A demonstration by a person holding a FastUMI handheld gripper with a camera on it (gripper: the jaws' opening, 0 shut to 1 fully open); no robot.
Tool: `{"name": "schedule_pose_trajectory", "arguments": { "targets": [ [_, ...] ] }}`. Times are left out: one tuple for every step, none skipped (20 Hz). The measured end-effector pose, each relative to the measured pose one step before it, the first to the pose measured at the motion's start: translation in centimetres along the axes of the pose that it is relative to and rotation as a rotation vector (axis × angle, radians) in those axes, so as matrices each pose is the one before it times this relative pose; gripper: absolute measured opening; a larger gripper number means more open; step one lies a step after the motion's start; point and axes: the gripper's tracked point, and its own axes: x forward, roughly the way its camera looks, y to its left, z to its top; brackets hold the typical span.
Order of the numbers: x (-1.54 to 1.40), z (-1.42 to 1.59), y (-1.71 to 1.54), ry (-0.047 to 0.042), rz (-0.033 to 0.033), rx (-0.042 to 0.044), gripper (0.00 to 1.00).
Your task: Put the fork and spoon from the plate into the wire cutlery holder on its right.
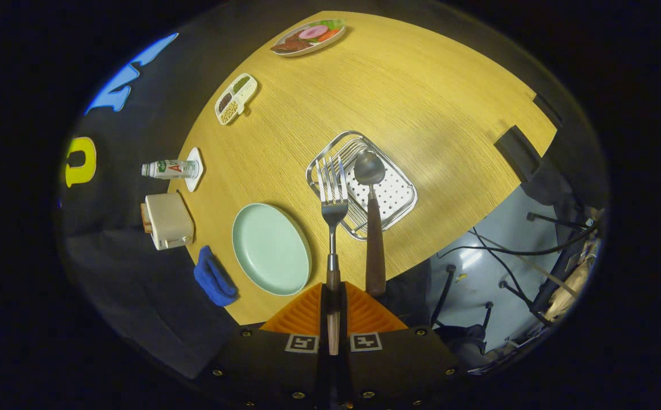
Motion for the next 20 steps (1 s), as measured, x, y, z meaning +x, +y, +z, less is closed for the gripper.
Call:
{"name": "schedule_pose_trajectory", "arguments": {
  "targets": [
    [-0.114, -0.013, -0.198, 0.01342, -0.00162, 0.00457, 0.06],
    [0.033, 0.141, -0.033, 0.00859, -0.00392, -0.00032, 0.06],
    [-0.04, 0.065, -0.247, 0.00855, -0.0072, -0.001, 0.06],
    [0.015, 0.019, -0.207, 0.00759, -0.00728, 0.00092, 0.06],
    [-0.139, 0.195, -0.335, 0.00722, -0.00628, 0.00698, 0.06],
    [-0.253, 0.298, 0.144, 0.00113, 0.00635, 0.01022, 0.06],
    [-0.224, 0.21, -0.01, -0.00005, 0.00799, 0.00347, 0.11],
    [-0.036, 0.051, 0.091, -0.00576, 0.00788, 0.00214, 0.14],
    [-0.216, 0.275, 0.25, -0.00549, 0.01213, 0.00383, 0.19],
    [-0.398, 0.175, -0.154, -0.00788, 0.00084, -0.00179, 0.28],
    [0.055, 0.19, -0.163, -0.00487, -0.00068, -0.00071, 0.37],
    [-0.108, 0.041, -0.077, -0.00532, 0.0027, 0.00371, 0.37],
    [-0.17, 0.017, -0.057, -0.00379, 0.00573, 0.00763, 0.37],
    [-0.028, -0.02, 0.0, -0.00372, 0.00564, 0.00672, 0.37],
    [-0.084, -0.006, -0.084, -0.00456, 0.0041, 0.00394, 0.37],
    [-0.038, -0.089, 0.063, -0.00612, 0.0052, 0.00453, 0.37],
    [-0.113, 0.077, 0.021, -0.01159, 0.00122, 0.00282, 0.37],
    [-0.187, 0.079, -0.188, -0.01465, -0.00403, -0.00809, 0.37],
    [-0.29, 0.081, -0.02, -0.02006, -0.00212, -0.00758, 0.37],
    [-0.372, 0.308, 0.002, -0.02531, -0.00119, -0.0063, 0.37]
  ]
}}
